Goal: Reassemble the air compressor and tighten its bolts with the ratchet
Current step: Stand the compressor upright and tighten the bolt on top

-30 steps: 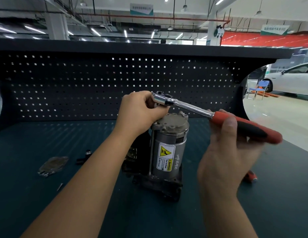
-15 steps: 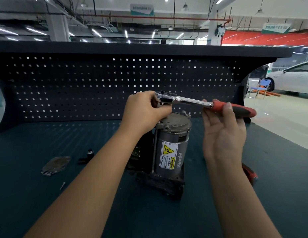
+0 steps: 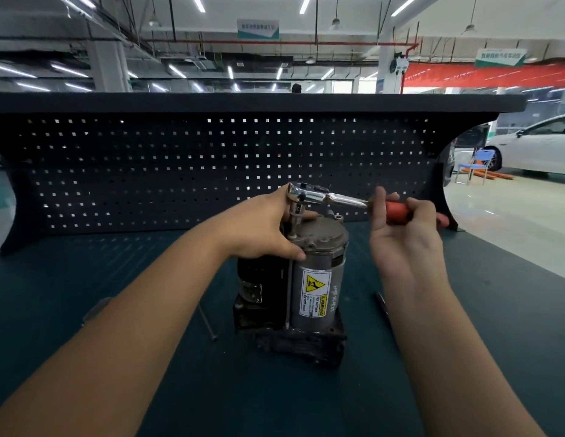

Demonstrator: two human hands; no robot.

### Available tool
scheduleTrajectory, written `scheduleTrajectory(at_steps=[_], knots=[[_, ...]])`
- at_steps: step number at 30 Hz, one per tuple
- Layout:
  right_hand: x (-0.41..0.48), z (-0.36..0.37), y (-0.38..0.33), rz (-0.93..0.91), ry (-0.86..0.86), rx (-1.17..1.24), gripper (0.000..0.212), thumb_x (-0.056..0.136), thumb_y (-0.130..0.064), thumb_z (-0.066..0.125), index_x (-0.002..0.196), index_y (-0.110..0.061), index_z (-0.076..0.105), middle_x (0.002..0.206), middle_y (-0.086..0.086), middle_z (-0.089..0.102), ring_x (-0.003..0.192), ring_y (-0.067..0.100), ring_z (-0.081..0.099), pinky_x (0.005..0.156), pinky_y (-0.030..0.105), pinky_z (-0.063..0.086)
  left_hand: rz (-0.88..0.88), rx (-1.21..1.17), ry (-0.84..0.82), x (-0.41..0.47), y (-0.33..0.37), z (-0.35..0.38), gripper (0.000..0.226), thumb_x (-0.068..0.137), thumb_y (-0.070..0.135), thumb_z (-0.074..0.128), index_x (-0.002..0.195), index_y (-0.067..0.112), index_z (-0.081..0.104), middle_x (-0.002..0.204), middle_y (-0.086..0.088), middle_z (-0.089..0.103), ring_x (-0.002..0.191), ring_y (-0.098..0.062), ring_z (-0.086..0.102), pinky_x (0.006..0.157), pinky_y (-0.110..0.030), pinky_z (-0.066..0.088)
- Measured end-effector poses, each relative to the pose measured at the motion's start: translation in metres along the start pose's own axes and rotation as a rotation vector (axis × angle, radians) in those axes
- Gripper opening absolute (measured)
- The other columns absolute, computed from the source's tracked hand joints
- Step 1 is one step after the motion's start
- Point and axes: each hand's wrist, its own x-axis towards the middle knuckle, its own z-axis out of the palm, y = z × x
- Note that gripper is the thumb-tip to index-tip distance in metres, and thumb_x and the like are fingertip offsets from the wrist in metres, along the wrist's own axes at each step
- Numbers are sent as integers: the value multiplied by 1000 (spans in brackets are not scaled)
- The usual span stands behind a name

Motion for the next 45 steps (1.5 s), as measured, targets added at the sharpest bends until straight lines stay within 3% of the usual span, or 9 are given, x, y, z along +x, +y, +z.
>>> scheduleTrajectory(at_steps=[6, 10, 16, 19, 25, 31, 38, 42, 45], knots=[[7, 26, 5, 146, 96, 106, 18, 94, 2, 47, 78, -4, 42, 81, 12, 47, 59, 15, 45, 36, 18, 47, -19, -40, 47, -8, -3, 2, 76, 69, 23, 82, 132, 30, 41, 128, 22, 52, 118, -1, 49, 97, -15, 34], [3, 36, 7, 136, 158, 167, 28, 92, 5, 48, 70, -10, 38, 72, 9, 44, 52, 14, 44, 31, 14, 37, -13, -71, 73, -9, -5, 4, 75, 68, 22, 83, 132, 29, 42, 131, 19, 53, 115, 2, 49, 87, -5, 33], [-3, 64, -6, 3, -81, 179, 27, 94, 5, 46, 70, -8, 42, 60, 8, 44, 35, 11, 42, 33, 13, 38, 19, -127, 50, -9, -15, 2, 83, 67, 18, 84, 136, 32, 40, 135, 18, 52, 112, 16, 41, 79, 9, 30], [1, 61, -20, -89, -165, 171, 24, 93, 0, 44, 72, -10, 40, 59, 4, 41, 38, 10, 38, 33, 13, 34, 37, -60, 42, -10, -15, 2, 74, 70, 19, 82, 134, 30, 46, 135, 16, 52, 121, 7, 46, 98, -7, 34], [14, 21, -43, -358, -321, -382, 21, 94, -17, 50, 74, -19, 45, 49, -6, 35, 43, 8, 31, 36, 19, 26, 77, -54, 150, -21, -16, 6, 54, 69, 22, 82, 117, 36, 63, 125, 23, 58, 113, 11, 49, 91, 0, 33], [17, -27, -22, -391, -640, -1175, 9, 79, -25, 64, 72, -19, 64, 48, -8, 46, 37, 12, 44, 34, 23, 45, 77, -5, 221, -25, -15, 12, 57, 69, 24, 82, 119, 41, 61, 119, 25, 59, 100, 20, 48, 81, 5, 33], [9, -68, -12, -230, -688, -1244, 11, 79, -27, 63, 73, -24, 71, 47, -3, 43, 37, 16, 46, 39, 30, 50, -101, 276, 5, -16, -4, 13, 106, 64, 57, 76, 149, 31, 19, 149, 9, 34, 132, -13, 37, 101, -27, 30], [-2, -103, -19, -240, -571, -1129, 34, 91, -4, 56, 63, -24, 61, 47, 4, 46, 36, 18, 46, 35, 25, 45, -190, 443, -14, -20, 3, 22, 113, 58, 77, 63, 149, 37, 7, 137, 7, 30, 110, -12, 32, 103, -36, 22], [-9, -125, -22, -224, -452, -1069, 46, 94, 5, 45, 60, -23, 58, 47, 7, 46, 36, 18, 44, 33, 24, 42, -173, 342, 87, -41, 6, 30, 113, 54, 77, 65, 146, 39, 12, 132, 14, 28, 112, -11, 37, 100, -33, 36]])
